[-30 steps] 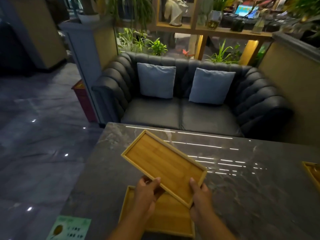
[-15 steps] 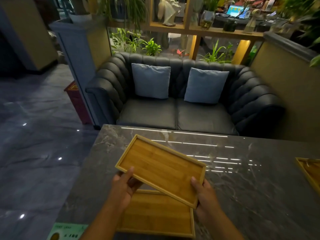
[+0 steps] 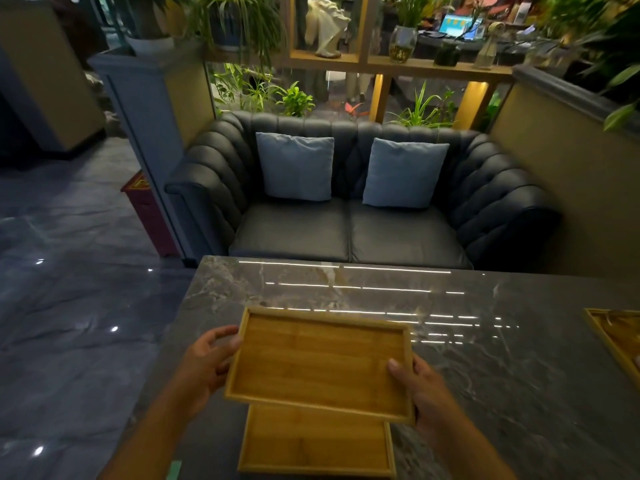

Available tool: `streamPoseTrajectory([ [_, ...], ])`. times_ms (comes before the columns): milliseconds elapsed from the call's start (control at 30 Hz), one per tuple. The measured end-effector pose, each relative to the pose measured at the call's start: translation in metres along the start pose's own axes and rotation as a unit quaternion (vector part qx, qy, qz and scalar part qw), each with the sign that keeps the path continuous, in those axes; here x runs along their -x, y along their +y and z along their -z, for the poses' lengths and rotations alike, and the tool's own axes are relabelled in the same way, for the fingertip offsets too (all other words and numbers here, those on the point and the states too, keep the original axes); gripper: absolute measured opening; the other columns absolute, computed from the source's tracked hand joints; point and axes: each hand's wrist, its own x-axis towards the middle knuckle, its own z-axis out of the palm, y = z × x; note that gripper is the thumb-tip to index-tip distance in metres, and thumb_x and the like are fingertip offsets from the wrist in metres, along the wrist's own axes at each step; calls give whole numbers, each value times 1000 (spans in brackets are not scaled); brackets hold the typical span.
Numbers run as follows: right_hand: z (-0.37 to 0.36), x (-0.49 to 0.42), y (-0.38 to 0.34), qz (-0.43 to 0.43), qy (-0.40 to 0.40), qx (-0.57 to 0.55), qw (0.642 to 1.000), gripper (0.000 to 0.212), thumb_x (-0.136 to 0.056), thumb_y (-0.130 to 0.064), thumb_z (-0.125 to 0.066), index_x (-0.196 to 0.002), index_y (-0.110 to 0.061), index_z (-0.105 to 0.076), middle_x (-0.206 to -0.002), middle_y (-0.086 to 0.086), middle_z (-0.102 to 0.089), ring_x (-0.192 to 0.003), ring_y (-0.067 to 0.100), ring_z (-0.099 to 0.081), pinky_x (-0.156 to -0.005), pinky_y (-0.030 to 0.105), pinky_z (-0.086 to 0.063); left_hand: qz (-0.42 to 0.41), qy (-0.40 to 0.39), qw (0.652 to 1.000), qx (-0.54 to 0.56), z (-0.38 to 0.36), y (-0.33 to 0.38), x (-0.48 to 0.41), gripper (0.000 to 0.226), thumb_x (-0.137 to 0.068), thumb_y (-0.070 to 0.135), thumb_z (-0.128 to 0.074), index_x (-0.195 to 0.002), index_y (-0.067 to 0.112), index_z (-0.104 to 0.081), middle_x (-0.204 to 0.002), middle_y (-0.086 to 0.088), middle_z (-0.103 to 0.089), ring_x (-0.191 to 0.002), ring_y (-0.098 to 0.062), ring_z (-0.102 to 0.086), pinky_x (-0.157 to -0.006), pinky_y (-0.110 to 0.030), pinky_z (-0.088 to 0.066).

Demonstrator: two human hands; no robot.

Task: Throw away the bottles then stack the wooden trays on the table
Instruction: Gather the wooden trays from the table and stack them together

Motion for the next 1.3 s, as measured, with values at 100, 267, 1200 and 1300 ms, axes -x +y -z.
streamPoseTrajectory([
  [100,2,-1,2,0,7,24,1000,36,-82,-15,-65,-118,-12,-61,-107,16,-74,-95,36,-72,-68,49,-60,4,3,998,-68,-3,-2,-1,42,-79,20,-70,-119,18,-57,-109,-11,-70,-96,-30,-70,-67,-38,-60],
  [267,11,-17,17,15,86,96,992,23,-87,-14,-67,-110,-13,-63,-103,15,-74,-93,37,-71,-75,53,-60,0,27,991,-133,-9,-16,-7,26,-86,8,-67,-108,21,-58,-105,-8,-70,-94,-25,-68,-68,-37,-56],
  [1200,58,-1,126,-16,225,379,898,6,-90,-17,-66,-95,-19,-68,-92,6,-69,-86,26,-66,-82,46,-56,-1,58,910,-410,-20,-117,42,24,-90,3,-58,-110,14,-64,-95,4,-62,-76,-2,-54,-63,-14,-39],
  [1300,58,2,133,-14,225,392,892,12,-90,-16,-66,-101,-13,-71,-93,8,-70,-87,27,-66,-83,47,-56,13,73,895,-441,-21,-121,44,15,-91,8,-58,-103,14,-65,-89,-2,-65,-78,-16,-61,-61,-20,-39],
])
